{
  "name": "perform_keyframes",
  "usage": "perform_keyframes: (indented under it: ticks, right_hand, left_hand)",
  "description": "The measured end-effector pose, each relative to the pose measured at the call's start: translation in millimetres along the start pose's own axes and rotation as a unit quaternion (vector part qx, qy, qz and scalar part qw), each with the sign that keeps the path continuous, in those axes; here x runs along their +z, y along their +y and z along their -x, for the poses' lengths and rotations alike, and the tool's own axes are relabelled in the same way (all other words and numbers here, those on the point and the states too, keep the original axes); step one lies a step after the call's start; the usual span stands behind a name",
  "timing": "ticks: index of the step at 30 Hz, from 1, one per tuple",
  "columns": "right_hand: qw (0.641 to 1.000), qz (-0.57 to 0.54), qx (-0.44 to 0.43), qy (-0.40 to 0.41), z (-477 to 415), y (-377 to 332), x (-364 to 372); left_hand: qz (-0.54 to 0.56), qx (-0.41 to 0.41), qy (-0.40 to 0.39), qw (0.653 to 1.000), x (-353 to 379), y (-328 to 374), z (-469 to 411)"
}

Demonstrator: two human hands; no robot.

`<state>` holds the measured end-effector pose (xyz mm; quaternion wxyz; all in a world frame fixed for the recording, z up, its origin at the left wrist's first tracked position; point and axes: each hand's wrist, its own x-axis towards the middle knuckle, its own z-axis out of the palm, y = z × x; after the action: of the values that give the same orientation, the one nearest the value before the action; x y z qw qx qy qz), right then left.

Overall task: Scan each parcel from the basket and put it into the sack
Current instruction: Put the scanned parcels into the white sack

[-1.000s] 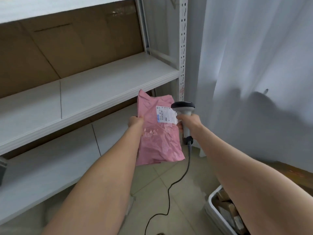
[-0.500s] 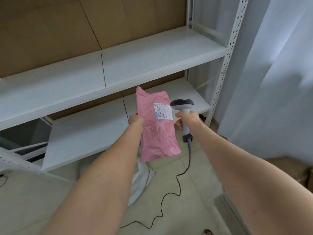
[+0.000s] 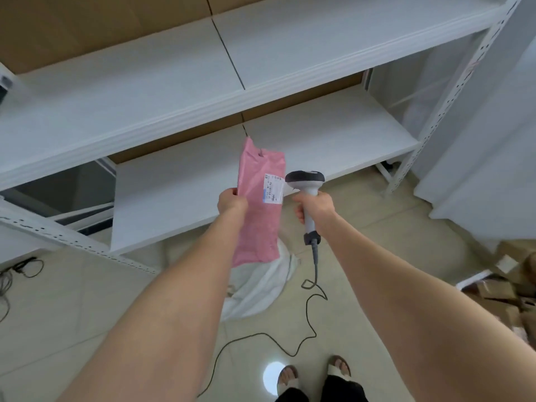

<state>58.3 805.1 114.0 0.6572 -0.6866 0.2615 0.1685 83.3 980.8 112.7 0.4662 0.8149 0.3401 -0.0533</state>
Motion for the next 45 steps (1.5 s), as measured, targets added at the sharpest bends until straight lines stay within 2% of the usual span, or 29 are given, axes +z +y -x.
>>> perform_keyframes:
  ticks: [11, 16, 21, 23, 27, 32, 38, 42, 45]
  right_hand:
    - [0.996, -0.009, 0.055, -0.063, -88.4, 88.1, 100.3]
    - [0.995, 0.018, 0.060, -0.076, -150.9, 162.7, 140.1]
    - [0.994, 0.008, 0.069, -0.081, -218.9, 251.4, 178.0]
    - [0.993, -0.002, 0.076, -0.088, -244.7, 285.4, 190.5]
    - [0.992, -0.033, 0.082, -0.093, -291.9, 341.6, 211.0]
    - [0.987, -0.025, 0.125, -0.103, -341.0, 394.0, 229.8]
    - [0.985, -0.025, 0.128, -0.112, -382.4, 443.3, 239.0]
    - [0.987, -0.018, 0.113, -0.112, -403.4, 465.1, 241.7]
    - [0.987, 0.008, 0.123, -0.105, -416.0, 483.7, 243.9]
  left_hand:
    - [-0.118, 0.025, 0.063, 0.991, -5.3, -118.6, -95.4]
    - [-0.138, 0.025, 0.062, 0.988, 24.5, -195.8, -153.1]
    - [-0.104, 0.034, 0.047, 0.993, 72.9, -284.6, -219.0]
    - [-0.131, 0.042, 0.045, 0.989, 90.0, -316.0, -241.1]
    - [-0.250, 0.095, 0.023, 0.963, 120.7, -362.5, -278.5]
    - [-0.289, 0.108, -0.011, 0.951, 162.7, -416.3, -324.4]
    - [-0.428, 0.106, -0.021, 0.897, 199.5, -450.5, -363.8]
    - [-0.476, 0.092, -0.097, 0.869, 234.5, -481.7, -375.3]
    - [-0.488, 0.063, -0.137, 0.860, 260.0, -513.6, -383.3]
